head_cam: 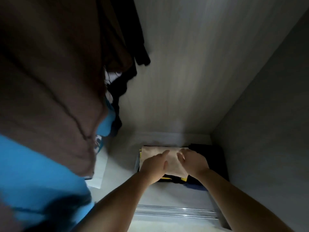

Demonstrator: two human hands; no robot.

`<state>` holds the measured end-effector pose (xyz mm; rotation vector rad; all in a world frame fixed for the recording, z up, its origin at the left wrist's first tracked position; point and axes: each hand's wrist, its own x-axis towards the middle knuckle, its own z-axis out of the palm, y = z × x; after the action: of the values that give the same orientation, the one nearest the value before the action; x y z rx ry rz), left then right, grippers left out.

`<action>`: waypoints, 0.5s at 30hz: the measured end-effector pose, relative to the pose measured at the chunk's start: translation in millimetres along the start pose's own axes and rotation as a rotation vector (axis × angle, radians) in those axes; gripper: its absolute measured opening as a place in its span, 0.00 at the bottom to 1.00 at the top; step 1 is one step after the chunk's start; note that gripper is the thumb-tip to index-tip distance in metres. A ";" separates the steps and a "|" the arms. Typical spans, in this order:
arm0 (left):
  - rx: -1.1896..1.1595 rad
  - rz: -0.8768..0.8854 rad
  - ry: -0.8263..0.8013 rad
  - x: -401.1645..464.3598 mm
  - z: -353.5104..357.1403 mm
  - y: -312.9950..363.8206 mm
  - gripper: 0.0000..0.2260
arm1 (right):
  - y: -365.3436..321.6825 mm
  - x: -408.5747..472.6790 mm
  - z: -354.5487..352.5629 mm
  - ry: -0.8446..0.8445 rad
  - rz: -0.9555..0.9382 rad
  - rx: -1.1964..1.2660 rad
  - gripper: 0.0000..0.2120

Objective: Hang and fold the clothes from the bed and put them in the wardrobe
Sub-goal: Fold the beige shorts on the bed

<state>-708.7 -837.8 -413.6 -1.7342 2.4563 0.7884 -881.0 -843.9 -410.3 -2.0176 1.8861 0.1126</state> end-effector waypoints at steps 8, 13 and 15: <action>-0.037 0.039 0.194 -62.0 -192.0 63.8 0.24 | -42.8 -84.1 -178.1 0.199 0.063 0.130 0.14; 0.072 0.161 0.238 -103.5 -284.2 103.2 0.26 | -59.2 -140.9 -260.1 0.322 0.143 0.110 0.16; 0.121 0.212 0.227 -116.1 -306.0 125.4 0.26 | -58.2 -163.2 -283.1 0.363 0.161 0.074 0.17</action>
<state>-697.9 -833.5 -63.3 -1.6226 2.8056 0.4634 -895.2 -779.1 -85.2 -1.9346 2.2323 -0.2968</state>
